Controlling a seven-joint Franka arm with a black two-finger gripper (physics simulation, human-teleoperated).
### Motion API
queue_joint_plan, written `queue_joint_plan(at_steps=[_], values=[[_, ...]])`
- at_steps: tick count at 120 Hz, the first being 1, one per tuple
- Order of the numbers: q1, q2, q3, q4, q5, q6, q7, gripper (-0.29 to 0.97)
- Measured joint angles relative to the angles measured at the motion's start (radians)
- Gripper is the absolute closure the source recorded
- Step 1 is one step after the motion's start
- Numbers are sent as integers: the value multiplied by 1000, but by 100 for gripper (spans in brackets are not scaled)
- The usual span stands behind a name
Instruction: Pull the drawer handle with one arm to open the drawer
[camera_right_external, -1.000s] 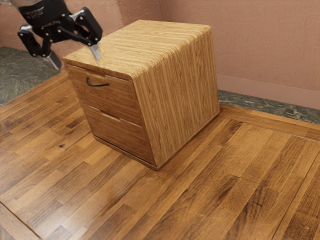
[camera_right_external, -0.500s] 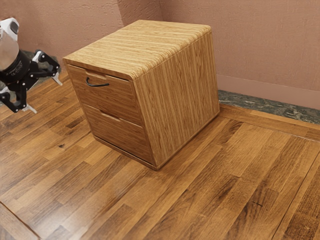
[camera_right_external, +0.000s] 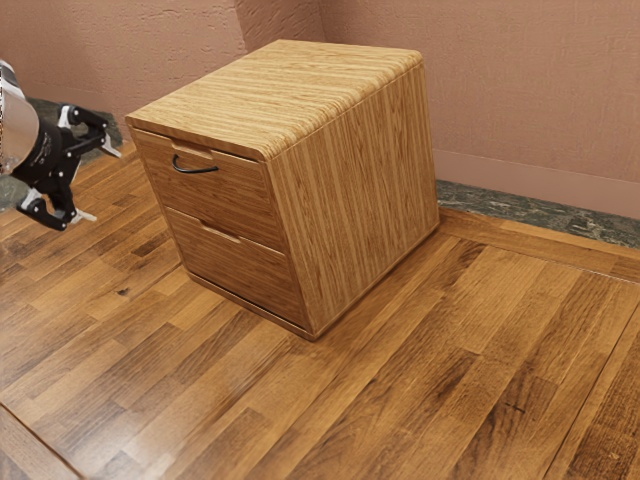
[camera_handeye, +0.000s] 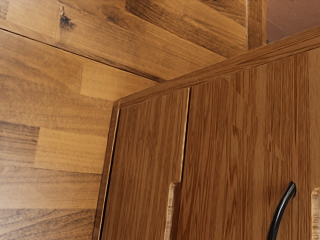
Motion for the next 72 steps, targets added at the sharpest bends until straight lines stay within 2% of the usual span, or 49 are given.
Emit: queue_joint_plan(at_steps=[72], values=[[-1, 86, 1, -15, -1, 126, -123, 0]])
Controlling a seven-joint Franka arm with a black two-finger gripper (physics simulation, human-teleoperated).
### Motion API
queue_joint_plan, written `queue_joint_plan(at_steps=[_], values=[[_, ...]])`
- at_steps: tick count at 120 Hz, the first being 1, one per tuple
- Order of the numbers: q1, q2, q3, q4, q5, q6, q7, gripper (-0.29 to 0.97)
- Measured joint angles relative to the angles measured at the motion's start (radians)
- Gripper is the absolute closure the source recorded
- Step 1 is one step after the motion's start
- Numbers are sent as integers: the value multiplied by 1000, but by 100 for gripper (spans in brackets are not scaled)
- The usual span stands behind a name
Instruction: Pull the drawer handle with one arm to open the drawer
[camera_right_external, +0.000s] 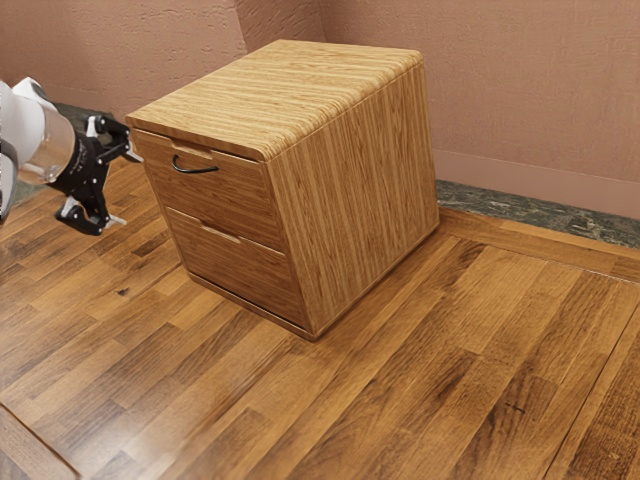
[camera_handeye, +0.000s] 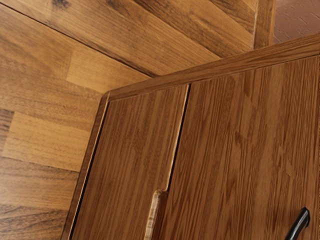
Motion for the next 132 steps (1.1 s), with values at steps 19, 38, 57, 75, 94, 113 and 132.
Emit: queue_joint_plan(at_steps=[19, 38, 57, 75, 94, 113, 132], values=[[-6, 37, 0, 29, -2, 16, -17, 0], [-11, 42, -8, 34, -4, 20, -30, 0], [-11, 41, -17, 43, -4, 21, -40, 0], [-10, 42, -23, 47, -4, 22, -48, 0], [-5, 56, -21, 55, -5, 23, -54, 0], [-8, 99, -20, 82, -7, 27, -59, 0], [-12, 123, -27, 84, -16, 34, -62, 0]])
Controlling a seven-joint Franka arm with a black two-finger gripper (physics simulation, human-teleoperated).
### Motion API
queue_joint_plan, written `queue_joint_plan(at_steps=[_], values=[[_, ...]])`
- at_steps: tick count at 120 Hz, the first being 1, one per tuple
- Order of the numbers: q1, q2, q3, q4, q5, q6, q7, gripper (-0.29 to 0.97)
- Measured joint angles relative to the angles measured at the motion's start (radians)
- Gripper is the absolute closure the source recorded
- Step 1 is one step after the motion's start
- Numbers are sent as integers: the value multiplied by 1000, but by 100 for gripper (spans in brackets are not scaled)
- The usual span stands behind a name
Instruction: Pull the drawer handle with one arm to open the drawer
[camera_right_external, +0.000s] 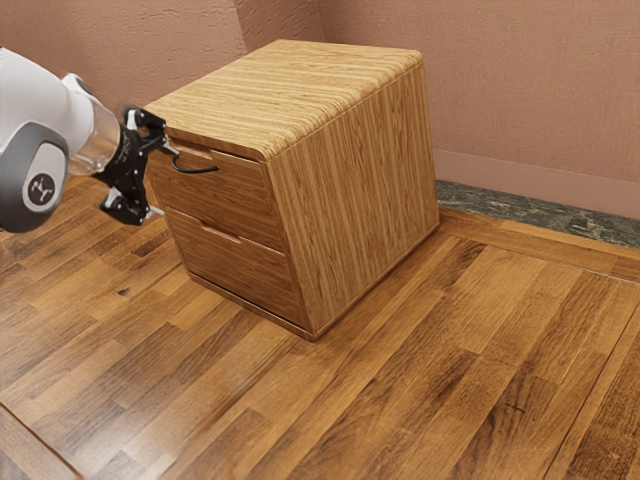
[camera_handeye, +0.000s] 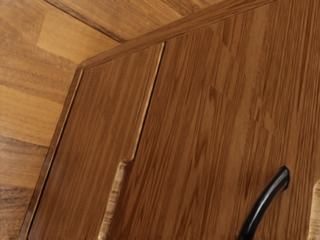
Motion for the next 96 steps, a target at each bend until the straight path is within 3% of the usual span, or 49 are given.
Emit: queue_joint_plan(at_steps=[69, 96], values=[[-3, -2, -11, -78, -17, 100, -11, 1], [-2, -15, -14, -84, -18, 115, -14, 13]])
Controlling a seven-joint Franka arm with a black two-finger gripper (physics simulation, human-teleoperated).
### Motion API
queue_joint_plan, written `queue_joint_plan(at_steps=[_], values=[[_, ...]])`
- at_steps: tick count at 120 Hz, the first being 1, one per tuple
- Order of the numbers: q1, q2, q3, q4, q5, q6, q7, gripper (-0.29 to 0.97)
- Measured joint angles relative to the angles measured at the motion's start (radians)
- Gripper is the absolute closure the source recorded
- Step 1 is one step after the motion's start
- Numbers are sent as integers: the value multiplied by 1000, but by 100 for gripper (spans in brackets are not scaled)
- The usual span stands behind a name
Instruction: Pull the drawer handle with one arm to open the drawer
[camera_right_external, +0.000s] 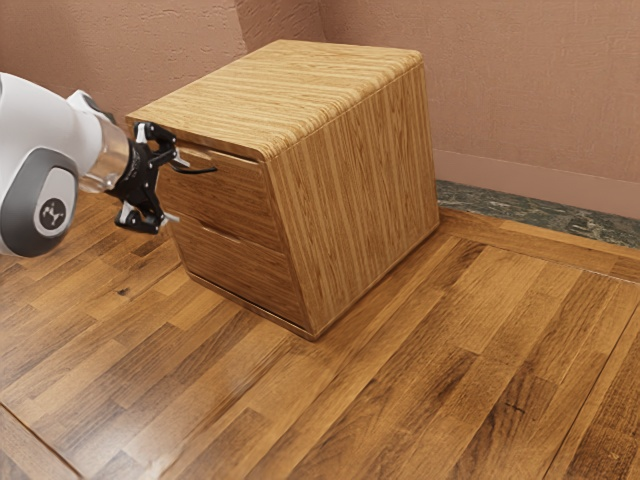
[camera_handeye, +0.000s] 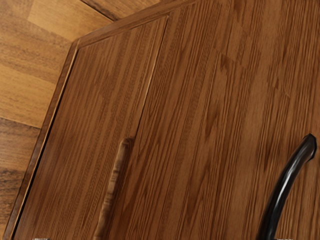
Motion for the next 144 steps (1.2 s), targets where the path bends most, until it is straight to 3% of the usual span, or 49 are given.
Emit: queue_joint_plan(at_steps=[33, 76, 144], values=[[0, -36, 0, -27, 0, 5, -3, 30], [5, -108, 6, -74, 0, -5, -3, 69], [31, -233, 20, -173, 4, -27, -5, 77]])
